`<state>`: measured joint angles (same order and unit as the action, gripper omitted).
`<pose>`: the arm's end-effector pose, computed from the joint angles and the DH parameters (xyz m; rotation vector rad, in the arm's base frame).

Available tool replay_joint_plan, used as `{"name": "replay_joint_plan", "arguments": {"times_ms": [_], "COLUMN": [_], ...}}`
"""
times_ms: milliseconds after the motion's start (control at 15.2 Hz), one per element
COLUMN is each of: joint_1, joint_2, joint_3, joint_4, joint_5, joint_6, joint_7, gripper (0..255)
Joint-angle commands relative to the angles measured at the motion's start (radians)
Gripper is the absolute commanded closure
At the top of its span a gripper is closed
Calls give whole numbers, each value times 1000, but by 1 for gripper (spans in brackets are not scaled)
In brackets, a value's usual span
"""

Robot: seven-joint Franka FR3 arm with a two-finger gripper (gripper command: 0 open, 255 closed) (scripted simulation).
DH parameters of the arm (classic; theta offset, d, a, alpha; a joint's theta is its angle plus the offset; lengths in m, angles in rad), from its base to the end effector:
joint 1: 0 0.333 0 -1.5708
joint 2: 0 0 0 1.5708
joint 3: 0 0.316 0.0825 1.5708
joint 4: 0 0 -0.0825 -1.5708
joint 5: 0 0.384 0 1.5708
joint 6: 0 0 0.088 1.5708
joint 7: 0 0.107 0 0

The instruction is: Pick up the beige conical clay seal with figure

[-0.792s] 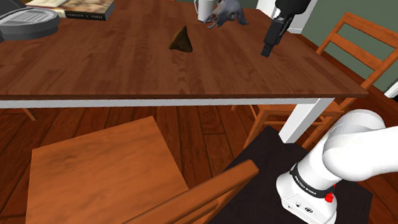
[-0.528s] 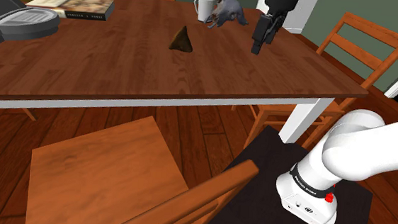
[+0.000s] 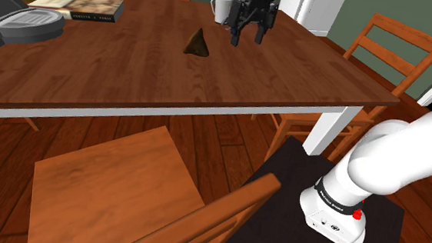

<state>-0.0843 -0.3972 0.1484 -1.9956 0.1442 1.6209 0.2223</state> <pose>0.4293 0.0540 0.6212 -3.0413 0.2667 -0.0101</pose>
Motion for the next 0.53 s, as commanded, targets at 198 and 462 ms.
{"name": "replay_joint_plan", "arguments": {"times_ms": [198, 462], "joint_1": [-21, -33], "joint_2": [196, 355], "joint_3": [16, 15], "joint_4": [186, 348], "joint_5": [67, 113], "joint_6": [4, 6], "joint_7": [185, 320], "gripper": [0, 0]}}
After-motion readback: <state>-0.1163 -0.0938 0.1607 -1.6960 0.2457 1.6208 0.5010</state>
